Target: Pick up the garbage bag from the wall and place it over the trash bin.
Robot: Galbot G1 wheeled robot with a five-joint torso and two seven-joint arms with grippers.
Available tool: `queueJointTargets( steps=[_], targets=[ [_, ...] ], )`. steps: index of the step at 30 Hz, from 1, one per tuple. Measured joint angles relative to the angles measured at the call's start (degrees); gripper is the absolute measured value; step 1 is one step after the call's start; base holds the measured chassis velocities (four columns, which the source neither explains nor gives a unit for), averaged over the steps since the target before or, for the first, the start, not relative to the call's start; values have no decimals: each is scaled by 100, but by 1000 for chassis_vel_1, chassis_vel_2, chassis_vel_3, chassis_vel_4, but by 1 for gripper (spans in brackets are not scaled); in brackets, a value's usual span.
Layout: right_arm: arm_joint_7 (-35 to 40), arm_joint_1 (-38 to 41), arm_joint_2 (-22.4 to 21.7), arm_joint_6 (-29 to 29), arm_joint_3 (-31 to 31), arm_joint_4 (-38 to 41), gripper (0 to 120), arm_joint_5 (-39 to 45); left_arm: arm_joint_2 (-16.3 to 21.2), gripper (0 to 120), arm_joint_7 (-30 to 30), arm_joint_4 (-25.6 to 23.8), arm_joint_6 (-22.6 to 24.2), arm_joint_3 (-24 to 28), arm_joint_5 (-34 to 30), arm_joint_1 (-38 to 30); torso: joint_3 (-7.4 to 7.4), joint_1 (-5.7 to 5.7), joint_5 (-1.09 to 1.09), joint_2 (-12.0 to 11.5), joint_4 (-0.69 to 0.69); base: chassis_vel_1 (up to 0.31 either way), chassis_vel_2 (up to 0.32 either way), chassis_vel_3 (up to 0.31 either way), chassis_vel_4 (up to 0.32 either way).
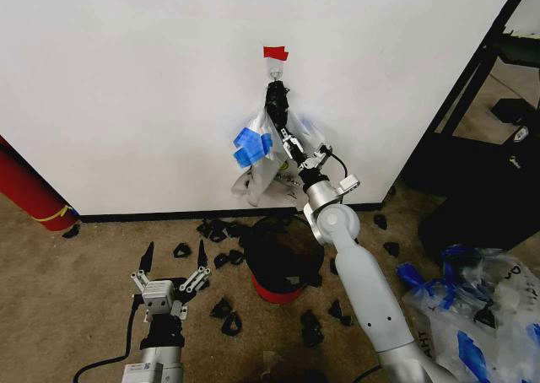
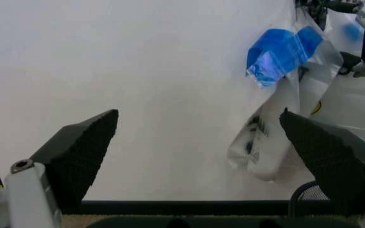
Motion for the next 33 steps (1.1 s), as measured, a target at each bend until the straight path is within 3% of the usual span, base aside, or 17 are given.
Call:
queueJointTargets(
  steps=[3,29,33],
  targets=[
    [8,31,27,-9,-1,-27,94,15,0,100,0,-10,-4,0,0,17,0,0,0,0,0,0,0,0,0],
    [71,233,113,-26,-48,-201,2,51,-70,100,-4,-133,-51,1,65,146,0,-1,0,1,0,0,0,0,0],
    [76,220,95,-18,-47,-172,0,48,-71,100,-4,-137,-53,4,66,145,0,-1,0,1,0,0,0,0,0]
  ],
)
